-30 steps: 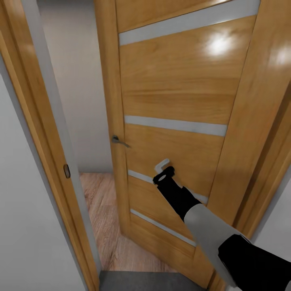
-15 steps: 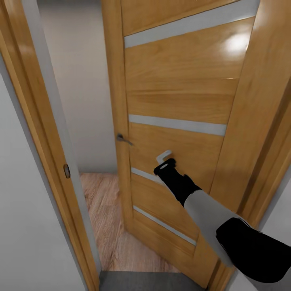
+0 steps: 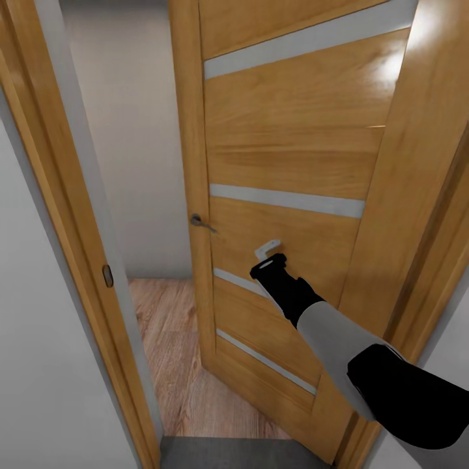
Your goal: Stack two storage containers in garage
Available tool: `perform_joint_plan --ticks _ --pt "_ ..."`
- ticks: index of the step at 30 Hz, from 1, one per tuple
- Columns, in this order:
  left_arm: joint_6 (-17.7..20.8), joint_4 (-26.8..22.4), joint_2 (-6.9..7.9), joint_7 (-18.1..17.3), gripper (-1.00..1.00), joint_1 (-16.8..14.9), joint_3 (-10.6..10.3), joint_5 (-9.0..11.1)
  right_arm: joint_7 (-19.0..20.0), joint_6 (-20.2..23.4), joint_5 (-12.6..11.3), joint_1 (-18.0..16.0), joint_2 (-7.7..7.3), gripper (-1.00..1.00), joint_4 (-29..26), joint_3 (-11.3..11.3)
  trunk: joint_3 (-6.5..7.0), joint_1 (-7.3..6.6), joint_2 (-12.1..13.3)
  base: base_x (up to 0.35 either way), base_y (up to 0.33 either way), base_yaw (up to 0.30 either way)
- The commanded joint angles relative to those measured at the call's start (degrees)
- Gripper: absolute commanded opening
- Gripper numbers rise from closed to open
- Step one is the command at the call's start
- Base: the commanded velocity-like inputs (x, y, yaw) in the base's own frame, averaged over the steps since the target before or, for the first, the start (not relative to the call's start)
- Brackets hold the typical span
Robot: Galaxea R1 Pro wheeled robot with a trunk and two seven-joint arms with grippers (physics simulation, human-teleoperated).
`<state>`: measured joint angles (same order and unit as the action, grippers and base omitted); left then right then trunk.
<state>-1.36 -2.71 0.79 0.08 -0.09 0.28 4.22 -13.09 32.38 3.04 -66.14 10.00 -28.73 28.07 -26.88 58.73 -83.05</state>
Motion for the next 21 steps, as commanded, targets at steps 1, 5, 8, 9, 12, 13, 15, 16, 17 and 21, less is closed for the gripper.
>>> perform_joint_plan --ticks 1,5,8,9,12,13,15,16,17,21 --pt "-0.13 -0.01 0.0 0.01 1.0 0.0 -0.01 0.44 -0.28 0.38 1.65 -0.09 0.0 1.0 -0.11 0.32 -0.05 0.0 -0.03 0.0 0.0 0.0" --pt "-0.13 -0.01 0.0 0.01 1.0 0.0 -0.01 0.46 -0.29 0.3 1.57 -0.12 0.0 1.0 -1.0 0.26 -0.05 0.0 -0.03 0.0 0.0 0.0" --pt "-0.13 -0.01 0.0 0.01 1.0 0.0 -0.01 0.47 -0.15 0.74 1.46 -0.08 0.0 1.0 -2.51 0.23 -0.05 0.0 -0.03 0.0 0.0 0.0" --pt "-0.13 -0.01 0.0 0.01 1.0 0.0 -0.01 0.48 -0.12 0.76 1.46 -0.07 0.0 1.0 -2.64 0.23 -0.05 0.0 -0.03 0.0 0.0 0.0" --pt "-0.13 -0.01 0.0 0.01 1.0 0.0 -0.01 0.45 0.15 0.43 1.41 0.12 0.0 1.0 -3.29 0.13 -0.05 0.0 -0.03 0.0 0.0 0.0" --pt "-0.13 -0.01 0.0 0.01 1.0 0.0 -0.01 0.44 0.2 0.37 1.38 0.2 0.0 1.0 -3.37 0.11 -0.05 0.0 -0.03 0.0 0.0 0.0" --pt "-0.13 -0.01 0.0 0.01 1.0 0.0 -0.01 0.45 0.26 0.49 1.37 0.23 0.0 1.0 -3.43 0.12 -0.05 0.0 -0.03 0.0 0.0 0.0" --pt "-0.13 -0.01 0.0 0.01 1.0 0.0 -0.01 0.45 0.32 0.58 1.36 0.26 0.0 1.0 -3.47 0.13 -0.05 0.0 -0.03 0.0 0.0 0.0" --pt "-0.13 -0.01 0.0 0.01 1.0 0.0 -0.01 0.46 0.38 0.68 1.36 0.26 0.0 1.0 -3.47 0.1 -0.05 0.0 -0.03 0.0 0.0 0.0" --pt "-0.13 -0.01 0.0 0.01 1.0 0.0 -0.01 0.44 0.49 0.88 1.39 0.3 0.0 1.0 -3.45 0.03 -0.05 0.0 -0.03 0.0 0.0 0.0"
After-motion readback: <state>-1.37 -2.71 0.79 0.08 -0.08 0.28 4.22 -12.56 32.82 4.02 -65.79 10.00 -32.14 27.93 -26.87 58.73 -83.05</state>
